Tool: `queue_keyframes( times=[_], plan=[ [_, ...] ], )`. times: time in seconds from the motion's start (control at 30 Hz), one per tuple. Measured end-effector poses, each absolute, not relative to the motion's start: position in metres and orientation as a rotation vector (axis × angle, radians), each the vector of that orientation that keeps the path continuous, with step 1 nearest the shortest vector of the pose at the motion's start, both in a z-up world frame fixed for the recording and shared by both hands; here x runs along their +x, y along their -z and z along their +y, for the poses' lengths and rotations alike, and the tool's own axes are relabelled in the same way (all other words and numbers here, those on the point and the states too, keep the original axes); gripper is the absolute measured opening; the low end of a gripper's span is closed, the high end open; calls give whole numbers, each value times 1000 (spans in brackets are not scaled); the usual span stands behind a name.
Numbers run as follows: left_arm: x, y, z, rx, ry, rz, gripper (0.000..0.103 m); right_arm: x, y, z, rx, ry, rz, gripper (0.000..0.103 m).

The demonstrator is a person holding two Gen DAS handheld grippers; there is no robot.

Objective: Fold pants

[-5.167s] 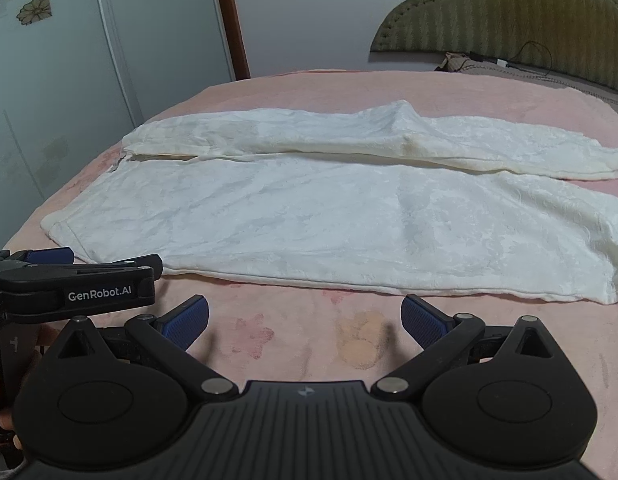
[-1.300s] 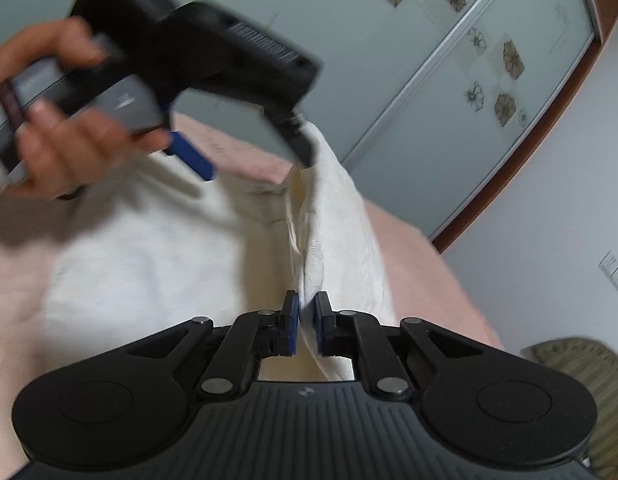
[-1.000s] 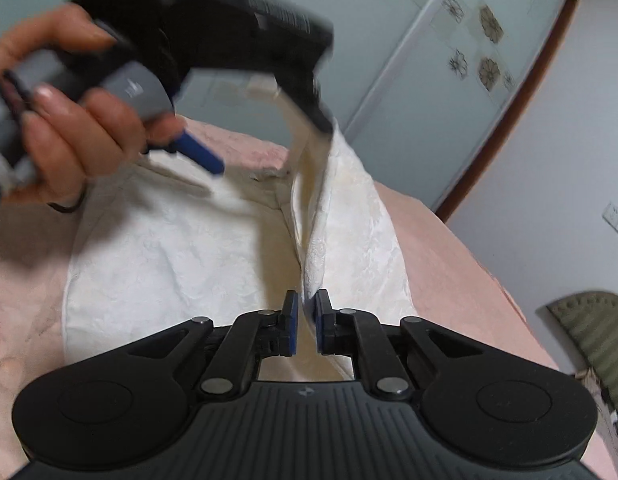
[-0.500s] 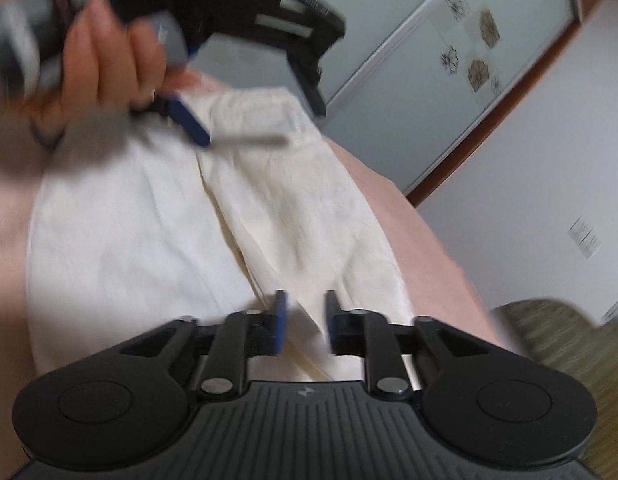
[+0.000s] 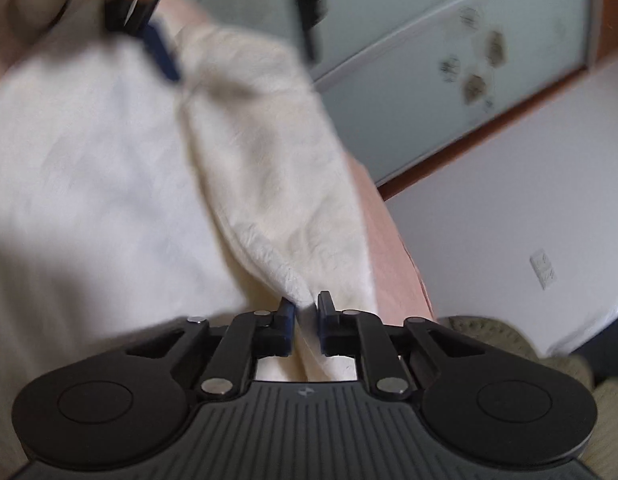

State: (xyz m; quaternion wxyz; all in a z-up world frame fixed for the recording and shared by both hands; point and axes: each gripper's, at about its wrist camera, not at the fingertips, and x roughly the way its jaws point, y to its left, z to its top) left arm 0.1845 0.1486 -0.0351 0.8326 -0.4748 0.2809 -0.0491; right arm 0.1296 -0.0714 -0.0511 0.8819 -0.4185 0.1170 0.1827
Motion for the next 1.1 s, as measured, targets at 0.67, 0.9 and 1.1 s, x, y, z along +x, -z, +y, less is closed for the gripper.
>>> queue_keyframes(
  times=[0.67,0.9,1.1],
  plan=[
    [106,-2,184,-587,-7,456,1,67,27,-78,-637,-609,351,8],
    [94,13,181,-509,-48,558,2,46,35,-75,-631,-666,395,7],
    [98,23,172,-408,-97,587,6,48,43,-65,-658,-665,427,7]
  ],
)
